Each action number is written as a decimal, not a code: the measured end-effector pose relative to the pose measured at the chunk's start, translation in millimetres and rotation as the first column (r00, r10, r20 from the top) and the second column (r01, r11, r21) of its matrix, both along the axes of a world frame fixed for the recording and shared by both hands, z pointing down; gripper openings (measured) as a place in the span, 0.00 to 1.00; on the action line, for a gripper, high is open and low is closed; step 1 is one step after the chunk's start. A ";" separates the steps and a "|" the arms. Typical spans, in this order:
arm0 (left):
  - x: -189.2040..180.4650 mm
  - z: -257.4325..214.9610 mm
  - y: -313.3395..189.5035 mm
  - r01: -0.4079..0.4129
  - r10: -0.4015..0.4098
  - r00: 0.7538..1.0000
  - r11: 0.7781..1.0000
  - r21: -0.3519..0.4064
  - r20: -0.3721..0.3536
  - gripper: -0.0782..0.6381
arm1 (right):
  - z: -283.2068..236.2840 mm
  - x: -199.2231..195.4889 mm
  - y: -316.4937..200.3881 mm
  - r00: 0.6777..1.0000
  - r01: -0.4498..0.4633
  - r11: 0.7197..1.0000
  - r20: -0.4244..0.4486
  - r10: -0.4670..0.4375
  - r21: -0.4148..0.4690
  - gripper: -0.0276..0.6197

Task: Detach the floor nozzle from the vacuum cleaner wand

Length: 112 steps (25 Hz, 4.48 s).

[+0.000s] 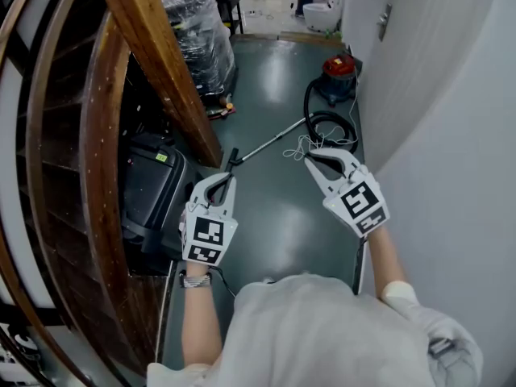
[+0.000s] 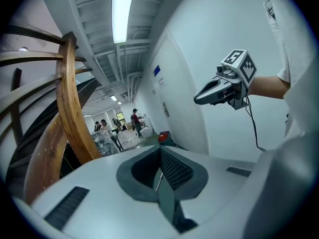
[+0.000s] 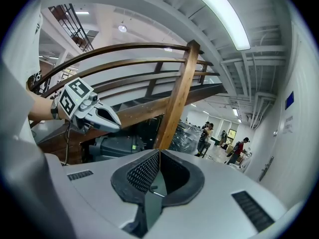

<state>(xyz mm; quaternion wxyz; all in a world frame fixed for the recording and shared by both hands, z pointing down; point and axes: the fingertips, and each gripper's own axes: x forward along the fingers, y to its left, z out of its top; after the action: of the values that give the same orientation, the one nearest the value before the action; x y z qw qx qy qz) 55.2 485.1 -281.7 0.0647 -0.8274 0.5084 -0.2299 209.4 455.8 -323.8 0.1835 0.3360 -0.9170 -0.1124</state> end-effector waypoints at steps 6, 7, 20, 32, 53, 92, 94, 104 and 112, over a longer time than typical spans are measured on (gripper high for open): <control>-22.4 9.4 8.9 -0.006 0.006 1.000 1.000 -0.014 0.006 0.11 | 8.3 -18.8 6.5 0.999 -0.032 0.999 -0.030 0.032 0.006 0.09; -26.9 11.9 10.4 -0.008 0.008 1.000 1.000 -0.016 0.012 0.11 | 10.6 -21.7 7.8 0.998 -0.043 0.999 -0.048 0.043 0.012 0.09; -72.5 35.7 4.9 -0.046 0.045 0.999 0.998 -0.049 -0.006 0.11 | 37.3 -61.9 5.7 0.990 -0.081 0.996 -0.121 0.076 -0.038 0.09; -91.4 46.0 -83.7 -0.007 0.008 1.000 0.999 -0.050 0.018 0.11 | 35.4 -79.2 -93.7 0.995 -0.049 0.999 -0.084 0.050 0.016 0.09; -79.6 57.1 -297.9 0.057 -0.056 0.998 0.989 -0.133 0.010 0.11 | 52.8 -72.4 -322.6 0.988 0.024 1.000 -0.155 -0.022 0.012 0.09; -91.4 97.0 -488.4 0.137 -0.136 0.991 0.966 -0.220 0.023 0.11 | 93.1 -78.7 -522.2 0.987 0.095 0.990 -0.118 -0.107 -0.108 0.09; -99.6 102.1 -503.1 0.130 -0.129 0.991 0.965 -0.227 0.021 0.11 | 98.7 -89.0 -534.2 0.988 0.095 0.988 -0.108 -0.108 -0.122 0.09; -138.5 123.0 -583.2 0.097 -0.101 0.995 0.962 -0.254 -0.004 0.11 | 118.1 -133.6 -602.8 0.986 0.088 0.983 -0.125 -0.108 -0.160 0.09; -160.8 153.0 -617.9 0.111 -0.121 0.992 0.962 -0.250 -0.024 0.11 | 149.1 -158.9 -624.6 0.982 0.112 0.975 -0.132 -0.138 -0.190 0.09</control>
<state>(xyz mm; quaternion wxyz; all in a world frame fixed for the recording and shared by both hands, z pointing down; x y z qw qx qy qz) -105.6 -132.8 -128.7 -0.0626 -0.8021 0.5243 -0.2789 50.4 -168.8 -174.7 0.2717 0.2504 -0.9271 -0.0636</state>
